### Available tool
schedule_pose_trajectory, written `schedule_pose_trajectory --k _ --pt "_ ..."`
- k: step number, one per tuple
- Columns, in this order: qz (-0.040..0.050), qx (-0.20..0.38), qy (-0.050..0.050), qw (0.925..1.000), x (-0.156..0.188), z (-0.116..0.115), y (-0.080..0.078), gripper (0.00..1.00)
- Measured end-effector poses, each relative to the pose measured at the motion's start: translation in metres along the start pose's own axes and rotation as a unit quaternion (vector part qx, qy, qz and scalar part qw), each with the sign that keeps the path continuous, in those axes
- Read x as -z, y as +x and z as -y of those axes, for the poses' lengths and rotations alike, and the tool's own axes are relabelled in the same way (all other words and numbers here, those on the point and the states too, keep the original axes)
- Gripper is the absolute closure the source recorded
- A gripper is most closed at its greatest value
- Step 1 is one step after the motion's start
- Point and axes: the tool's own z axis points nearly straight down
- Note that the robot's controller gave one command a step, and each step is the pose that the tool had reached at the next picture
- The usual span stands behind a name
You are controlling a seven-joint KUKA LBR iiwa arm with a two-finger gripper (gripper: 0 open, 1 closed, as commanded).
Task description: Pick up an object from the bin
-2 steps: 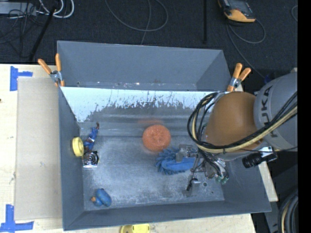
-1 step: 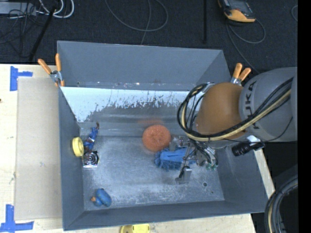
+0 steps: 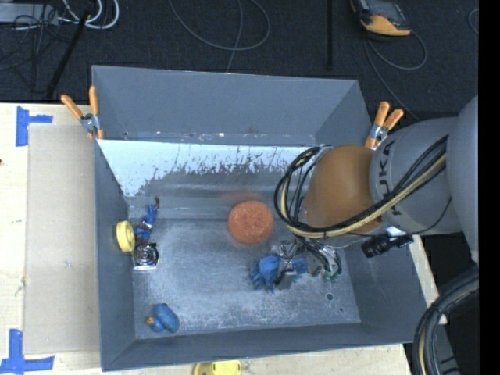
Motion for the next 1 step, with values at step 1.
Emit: schedule_pose_trajectory --k 1 --pt "0.0 0.0 0.0 1.0 0.0 0.0 0.0 1.0"
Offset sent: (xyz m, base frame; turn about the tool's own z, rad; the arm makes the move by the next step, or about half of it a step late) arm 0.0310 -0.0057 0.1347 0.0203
